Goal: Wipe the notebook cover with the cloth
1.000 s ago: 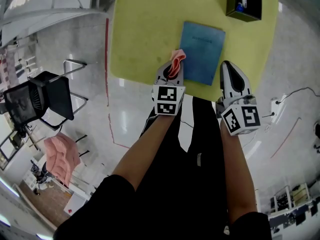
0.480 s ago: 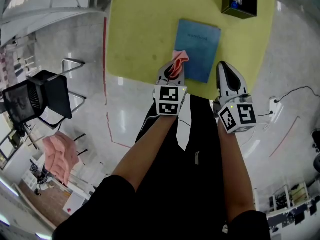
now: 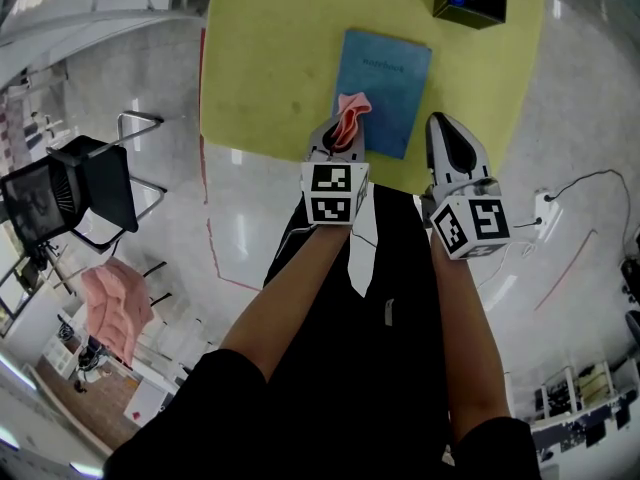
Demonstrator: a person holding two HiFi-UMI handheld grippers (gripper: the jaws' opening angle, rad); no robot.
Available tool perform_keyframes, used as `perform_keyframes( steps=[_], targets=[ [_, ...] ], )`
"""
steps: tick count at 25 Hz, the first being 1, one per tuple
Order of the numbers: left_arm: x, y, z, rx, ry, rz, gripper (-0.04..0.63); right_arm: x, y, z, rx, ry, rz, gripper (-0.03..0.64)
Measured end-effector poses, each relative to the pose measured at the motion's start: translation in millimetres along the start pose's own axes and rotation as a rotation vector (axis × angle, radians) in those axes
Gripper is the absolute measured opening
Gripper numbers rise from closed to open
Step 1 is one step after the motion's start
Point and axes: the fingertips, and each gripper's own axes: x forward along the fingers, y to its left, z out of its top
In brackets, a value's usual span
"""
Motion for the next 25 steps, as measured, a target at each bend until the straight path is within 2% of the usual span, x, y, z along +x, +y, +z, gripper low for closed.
perform_keyframes(
  steps=[8, 20, 25],
  targets=[
    [2.6, -8.7, 0.3, -0.043, 0.0, 0.0, 0.023, -9.0, -18.0, 4.1, 0.005, -0.008, -0.019, 0.031],
    [8.2, -33.7, 1.6, -0.001, 0.003, -0.019, 0.023, -15.0, -24.6, 20.1, 0.03, -0.035, -0.011, 0.031],
    [12.0, -42.2, 3.7, 0.019, -0.001, -0.023, 0.023, -18.7, -30.3, 23.0, -0.025, -0.035, -0.014, 0.031]
  ],
)
